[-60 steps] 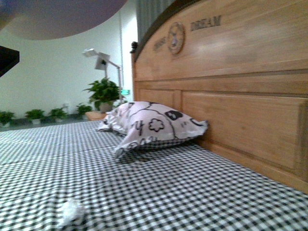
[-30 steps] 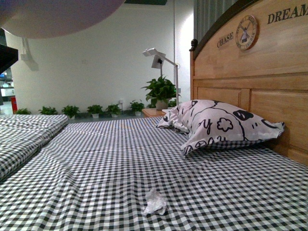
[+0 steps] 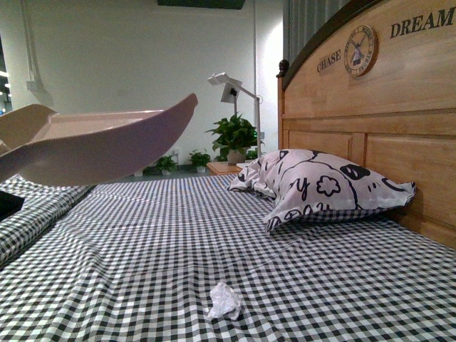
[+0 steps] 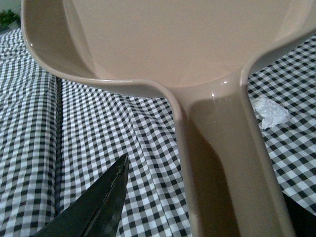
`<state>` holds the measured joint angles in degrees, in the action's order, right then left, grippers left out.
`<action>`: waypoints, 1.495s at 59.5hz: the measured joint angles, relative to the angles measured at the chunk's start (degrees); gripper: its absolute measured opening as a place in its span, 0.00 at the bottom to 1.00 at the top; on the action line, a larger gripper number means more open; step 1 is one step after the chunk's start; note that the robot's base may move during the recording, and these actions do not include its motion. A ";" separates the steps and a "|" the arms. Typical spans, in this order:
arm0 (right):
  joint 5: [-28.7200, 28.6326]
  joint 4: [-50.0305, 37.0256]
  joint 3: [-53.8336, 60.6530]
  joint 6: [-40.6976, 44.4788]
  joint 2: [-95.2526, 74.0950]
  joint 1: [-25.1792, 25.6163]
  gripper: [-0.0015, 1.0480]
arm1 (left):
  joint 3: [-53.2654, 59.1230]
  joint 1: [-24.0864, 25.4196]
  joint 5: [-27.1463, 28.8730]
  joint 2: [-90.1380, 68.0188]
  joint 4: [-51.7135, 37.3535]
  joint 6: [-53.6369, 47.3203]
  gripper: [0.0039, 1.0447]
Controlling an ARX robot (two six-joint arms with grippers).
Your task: Clean up trash
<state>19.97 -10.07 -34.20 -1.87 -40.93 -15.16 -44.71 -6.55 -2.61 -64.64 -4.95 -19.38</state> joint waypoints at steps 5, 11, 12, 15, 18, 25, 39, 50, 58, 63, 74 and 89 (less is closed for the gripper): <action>0.00 0.02 0.00 0.00 0.02 0.00 0.20 | 0.00 1.79 -3.50 -2.58 -1.44 -4.02 0.60; 0.00 0.02 0.00 0.00 0.00 0.00 0.20 | 0.00 3.69 -6.56 -5.57 -3.93 -8.20 0.60; 0.00 0.02 0.00 0.00 0.00 0.00 0.20 | 0.00 4.09 -7.08 -6.21 -4.39 -9.27 0.60; 0.00 0.02 0.00 0.00 0.02 0.00 0.20 | 0.07 4.76 -8.02 -7.48 -5.07 -10.75 0.60; 0.00 0.02 0.00 0.00 0.02 0.00 0.20 | 0.31 5.46 -9.27 -9.01 -5.40 -12.85 0.60; 0.00 0.02 0.00 0.00 0.00 0.00 0.20 | 1.55 6.40 -11.54 -12.28 -4.94 -18.23 0.60; 0.00 0.02 0.00 0.00 0.00 0.00 0.20 | 1.77 5.95 -14.67 -18.21 -1.66 -25.94 0.60; 0.00 0.02 0.00 0.00 0.00 0.00 0.20 | -1.86 5.42 -14.60 -24.04 0.46 -26.91 0.60; 0.00 0.02 0.00 0.00 0.02 0.00 0.20 | -5.18 5.31 -14.58 -26.25 3.54 -27.71 0.60; 0.00 0.02 0.00 0.00 0.02 0.00 0.20 | -6.32 5.31 -15.04 -27.02 6.05 -28.85 0.60; 0.00 0.02 0.00 0.00 0.02 0.00 0.20 | -6.75 5.33 -15.34 -27.69 9.14 -31.26 0.60; 0.00 0.02 0.00 0.00 0.02 0.00 0.20 | -6.78 5.92 -14.97 -28.92 11.13 -34.01 0.60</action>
<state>19.97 -10.04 -34.20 -1.87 -40.91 -15.16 -51.48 -0.62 -17.58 -93.56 6.17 -53.39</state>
